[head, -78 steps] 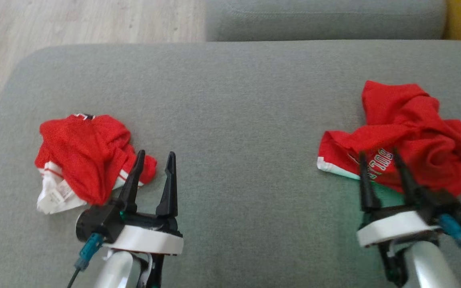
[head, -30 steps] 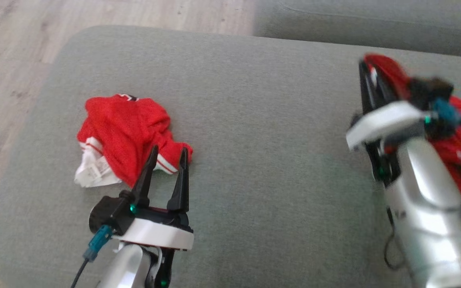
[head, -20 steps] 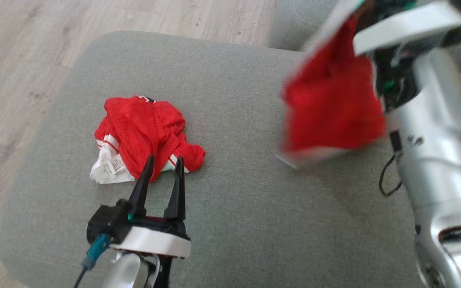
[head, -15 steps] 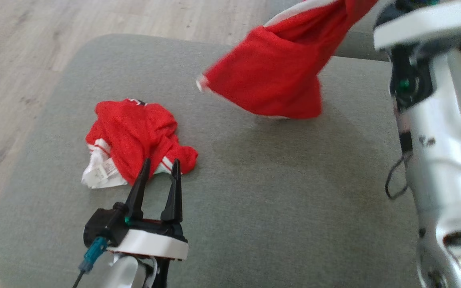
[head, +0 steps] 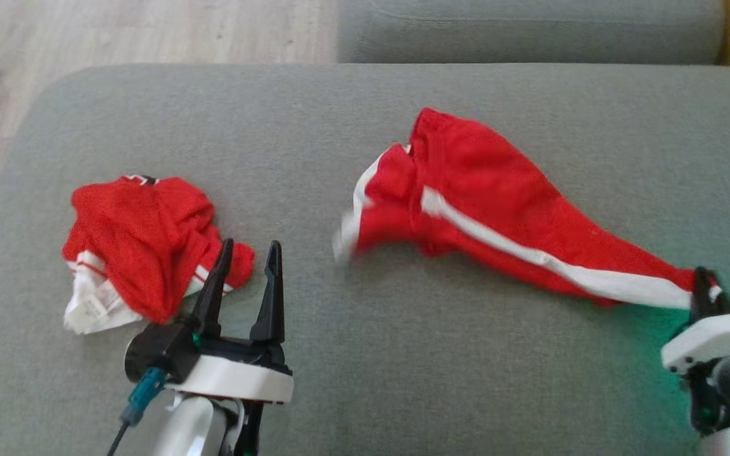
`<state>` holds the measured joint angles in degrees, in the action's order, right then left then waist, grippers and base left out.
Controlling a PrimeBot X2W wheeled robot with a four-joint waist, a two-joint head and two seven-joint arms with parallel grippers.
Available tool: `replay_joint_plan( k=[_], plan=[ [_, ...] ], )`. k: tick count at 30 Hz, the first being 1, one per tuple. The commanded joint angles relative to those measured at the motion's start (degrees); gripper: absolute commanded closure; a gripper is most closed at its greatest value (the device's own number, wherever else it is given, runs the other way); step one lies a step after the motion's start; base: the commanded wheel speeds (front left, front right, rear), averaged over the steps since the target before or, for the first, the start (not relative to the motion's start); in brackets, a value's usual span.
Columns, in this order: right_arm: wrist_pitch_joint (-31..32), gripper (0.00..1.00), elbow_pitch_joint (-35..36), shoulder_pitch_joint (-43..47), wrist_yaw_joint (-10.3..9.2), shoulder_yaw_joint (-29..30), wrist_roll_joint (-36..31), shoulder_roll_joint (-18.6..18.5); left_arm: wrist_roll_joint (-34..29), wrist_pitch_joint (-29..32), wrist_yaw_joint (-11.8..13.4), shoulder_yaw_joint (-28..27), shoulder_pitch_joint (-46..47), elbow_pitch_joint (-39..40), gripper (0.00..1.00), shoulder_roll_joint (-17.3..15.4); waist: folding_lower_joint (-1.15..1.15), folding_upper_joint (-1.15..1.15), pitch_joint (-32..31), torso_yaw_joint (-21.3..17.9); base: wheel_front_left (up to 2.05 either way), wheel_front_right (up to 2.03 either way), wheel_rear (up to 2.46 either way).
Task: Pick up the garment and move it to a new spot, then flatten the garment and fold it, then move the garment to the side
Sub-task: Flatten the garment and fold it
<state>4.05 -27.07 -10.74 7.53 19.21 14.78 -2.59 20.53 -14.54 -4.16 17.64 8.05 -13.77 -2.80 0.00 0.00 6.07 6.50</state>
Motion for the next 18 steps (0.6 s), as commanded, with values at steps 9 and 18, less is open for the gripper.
replay_joint_plan(
  k=[9, 18],
  plan=[
    [-10.77, 0.00, 8.28, -3.60, -0.04, -8.73, -0.04, -0.29, -0.48, -0.46, -0.75, -1.32, 2.55, 0.82, 0.00, -0.08, 0.00, 0.00, -1.19, -1.63, 0.00, 0.00, 0.00],
    [-17.92, 0.00, 15.96, 3.56, -0.04, -22.51, 1.63, -0.29, -0.10, -0.46, -0.56, -0.73, 1.97, 1.33, 0.00, -0.08, 0.00, 0.00, -1.81, -0.43, 0.00, 0.00, 0.00]
  ],
)
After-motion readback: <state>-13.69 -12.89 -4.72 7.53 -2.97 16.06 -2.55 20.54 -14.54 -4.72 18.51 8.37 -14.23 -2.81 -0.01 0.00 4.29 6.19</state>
